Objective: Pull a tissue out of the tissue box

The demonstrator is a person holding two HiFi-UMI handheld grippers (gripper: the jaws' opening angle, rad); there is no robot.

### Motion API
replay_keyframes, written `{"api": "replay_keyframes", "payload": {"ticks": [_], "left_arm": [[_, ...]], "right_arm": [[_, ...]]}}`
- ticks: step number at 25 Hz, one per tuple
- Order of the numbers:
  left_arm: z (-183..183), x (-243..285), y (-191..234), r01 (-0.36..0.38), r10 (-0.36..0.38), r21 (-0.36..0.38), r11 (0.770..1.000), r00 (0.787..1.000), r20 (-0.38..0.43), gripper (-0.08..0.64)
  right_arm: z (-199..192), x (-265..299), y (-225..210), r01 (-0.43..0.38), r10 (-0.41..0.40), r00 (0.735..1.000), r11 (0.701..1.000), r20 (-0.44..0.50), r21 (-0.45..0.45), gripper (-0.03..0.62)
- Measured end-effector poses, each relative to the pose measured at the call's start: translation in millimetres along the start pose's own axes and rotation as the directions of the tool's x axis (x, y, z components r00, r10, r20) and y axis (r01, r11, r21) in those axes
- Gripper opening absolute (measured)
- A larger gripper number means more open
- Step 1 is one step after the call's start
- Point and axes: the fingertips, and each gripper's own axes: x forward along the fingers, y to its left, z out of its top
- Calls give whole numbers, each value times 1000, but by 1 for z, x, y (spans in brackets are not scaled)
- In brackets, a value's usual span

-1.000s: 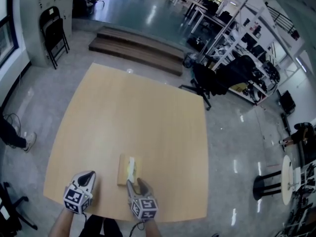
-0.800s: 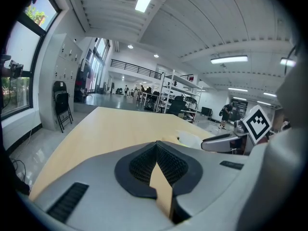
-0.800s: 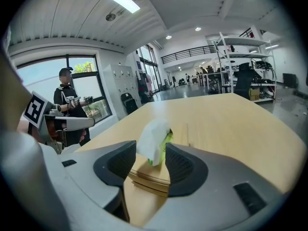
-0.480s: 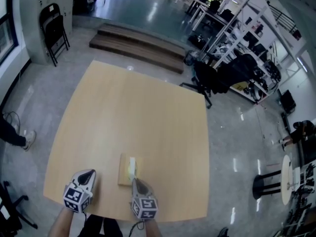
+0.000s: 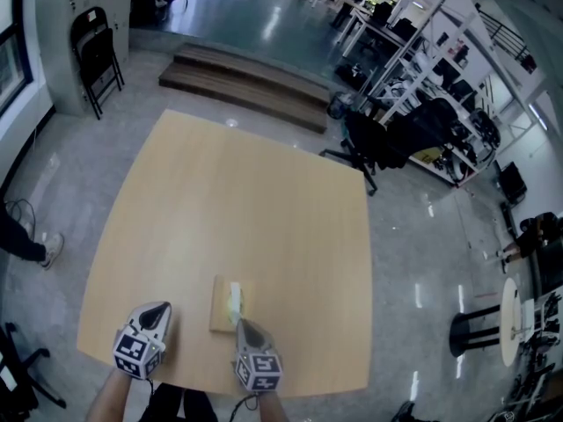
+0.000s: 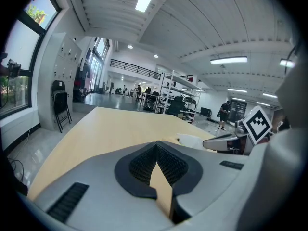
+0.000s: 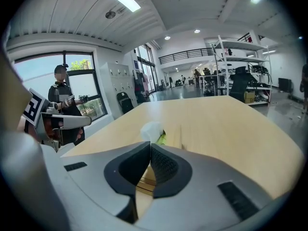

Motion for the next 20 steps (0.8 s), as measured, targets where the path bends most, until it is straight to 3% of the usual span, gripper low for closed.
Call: {"api": "replay_keyframes", "payload": {"ticks": [20], "left_arm": [[36,-10,-6,-2,0,26,1000,998,69,6]], "right_arm": [[36,-15,4,-5,7,998,1000,68,-29,12]]}}
